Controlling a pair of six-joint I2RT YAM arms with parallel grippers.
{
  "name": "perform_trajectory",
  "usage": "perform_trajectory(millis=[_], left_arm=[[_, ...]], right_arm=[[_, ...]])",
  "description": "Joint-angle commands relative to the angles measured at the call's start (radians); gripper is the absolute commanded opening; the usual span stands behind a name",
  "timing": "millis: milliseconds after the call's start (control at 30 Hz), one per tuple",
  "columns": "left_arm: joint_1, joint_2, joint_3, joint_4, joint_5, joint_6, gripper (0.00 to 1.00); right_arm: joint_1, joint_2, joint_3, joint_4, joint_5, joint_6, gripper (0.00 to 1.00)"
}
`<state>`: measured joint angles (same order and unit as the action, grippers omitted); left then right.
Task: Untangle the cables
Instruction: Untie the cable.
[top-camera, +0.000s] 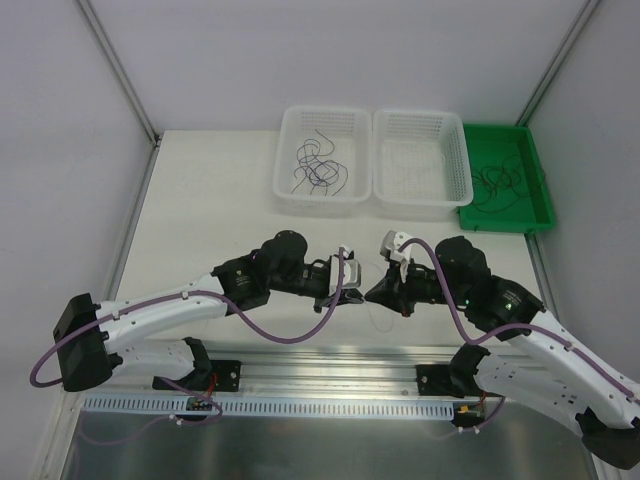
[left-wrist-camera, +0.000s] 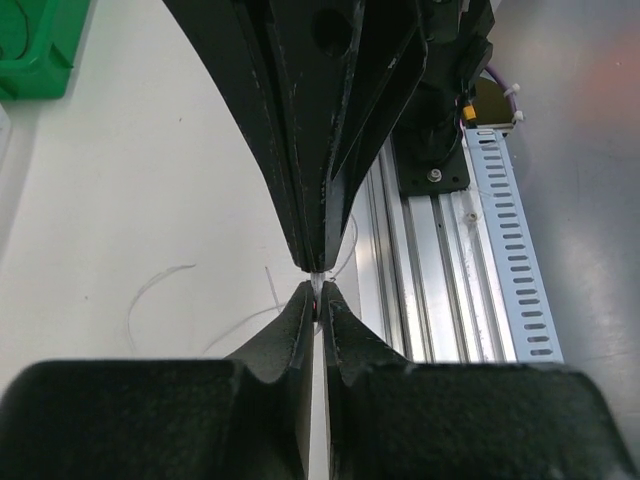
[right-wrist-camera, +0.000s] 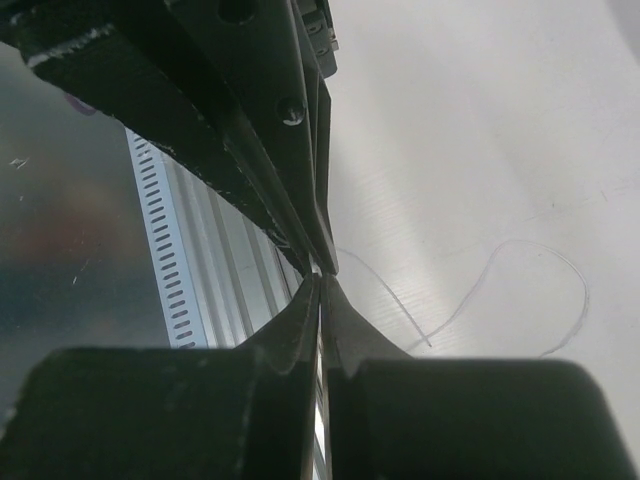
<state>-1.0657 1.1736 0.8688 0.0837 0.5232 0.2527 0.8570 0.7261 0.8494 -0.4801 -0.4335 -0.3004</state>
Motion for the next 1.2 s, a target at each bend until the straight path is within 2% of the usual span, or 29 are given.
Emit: perform_trajectory(millis=[0, 67, 300, 400, 500, 633, 733, 1167], left_arm=[[0.001, -0.005, 0.035, 0.021, 0.028, -0.010, 0.00], [0.001, -0.009, 0.027, 0.021, 0.012, -0.020, 0.02], [0.001, -0.038, 0.009, 0.022, 0.011, -0.046, 0.20], [0.001, -0.058, -0.001, 0.021, 0.012, -0.033, 0.24], [0.003, -0.083, -0.011, 0.019, 0.005, -0.021, 0.24], [0.004, -0.107, -0.021, 0.005, -0.032, -0.004, 0.12], [0.004, -0.115, -0.019, -0.009, -0.052, 0.003, 0.08], [0.004, -0.055, 0.018, -0.033, -0.043, 0.003, 0.08]], right_arm=[[-0.001, -0.011, 0.039, 0.014, 0.010, -0.019, 0.01], [0.001, -0.014, 0.036, 0.011, 0.022, -0.017, 0.01], [0.001, -0.011, 0.034, 0.011, 0.027, -0.016, 0.01], [0.001, -0.011, 0.031, 0.009, 0.027, -0.017, 0.01], [0.001, -0.011, 0.031, 0.006, 0.027, -0.019, 0.01], [-0.001, -0.005, 0.030, 0.006, 0.022, -0.020, 0.01], [-0.001, -0.007, 0.030, 0.008, 0.022, -0.020, 0.01], [0.000, -0.013, 0.030, 0.011, 0.007, -0.020, 0.01]])
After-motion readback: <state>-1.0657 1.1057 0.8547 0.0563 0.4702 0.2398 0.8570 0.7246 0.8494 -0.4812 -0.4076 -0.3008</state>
